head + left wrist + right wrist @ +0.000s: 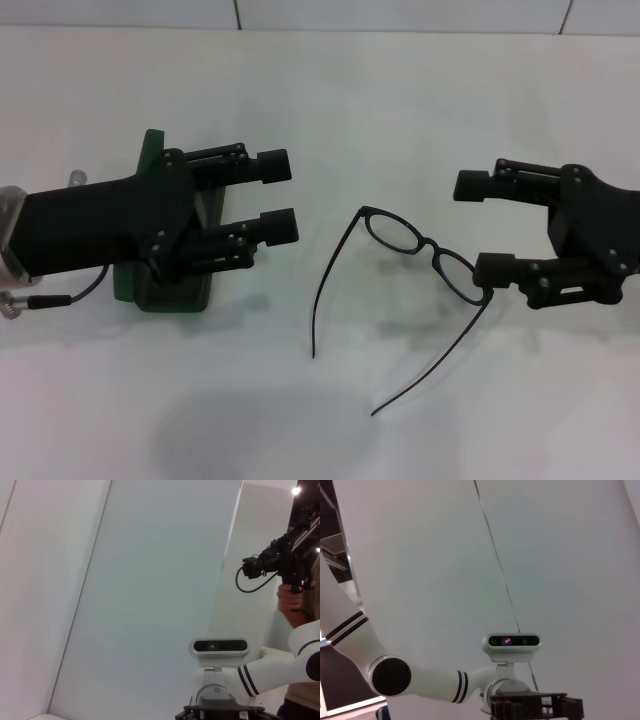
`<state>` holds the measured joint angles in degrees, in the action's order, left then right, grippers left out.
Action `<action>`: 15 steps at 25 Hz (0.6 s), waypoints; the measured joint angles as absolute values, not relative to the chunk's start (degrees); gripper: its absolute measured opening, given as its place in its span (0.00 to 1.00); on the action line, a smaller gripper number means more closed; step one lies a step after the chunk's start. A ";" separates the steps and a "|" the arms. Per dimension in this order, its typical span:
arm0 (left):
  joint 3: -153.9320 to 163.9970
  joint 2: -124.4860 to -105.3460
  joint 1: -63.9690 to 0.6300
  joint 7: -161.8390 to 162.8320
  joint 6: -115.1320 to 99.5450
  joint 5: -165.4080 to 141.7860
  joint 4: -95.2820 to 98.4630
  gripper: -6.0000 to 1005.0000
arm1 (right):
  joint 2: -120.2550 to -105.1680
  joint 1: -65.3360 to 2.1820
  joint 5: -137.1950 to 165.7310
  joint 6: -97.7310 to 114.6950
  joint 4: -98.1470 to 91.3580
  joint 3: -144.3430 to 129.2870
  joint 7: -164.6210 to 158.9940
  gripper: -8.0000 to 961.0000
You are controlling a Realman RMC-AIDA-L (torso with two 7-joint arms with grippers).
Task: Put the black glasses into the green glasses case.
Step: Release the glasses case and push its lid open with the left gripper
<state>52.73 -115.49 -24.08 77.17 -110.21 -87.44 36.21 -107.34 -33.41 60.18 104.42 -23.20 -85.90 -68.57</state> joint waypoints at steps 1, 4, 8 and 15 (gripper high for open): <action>52.74 -115.48 -24.08 77.17 -110.21 -87.44 36.21 0.67 | -107.44 -33.48 60.38 104.41 -23.30 -85.87 -68.58 0.90; 52.73 -115.48 -24.08 77.17 -110.21 -87.44 36.21 0.67 | -107.53 -33.55 60.43 104.18 -23.62 -85.85 -68.59 0.90; 52.73 -115.50 -24.08 77.34 -110.21 -87.55 36.21 0.67 | -107.53 -33.56 60.43 104.12 -23.65 -85.85 -68.60 0.90; 52.07 -115.89 -24.16 80.70 -109.00 -87.47 39.13 0.66 | -107.65 -32.47 60.44 102.48 -23.60 -83.63 -68.12 0.90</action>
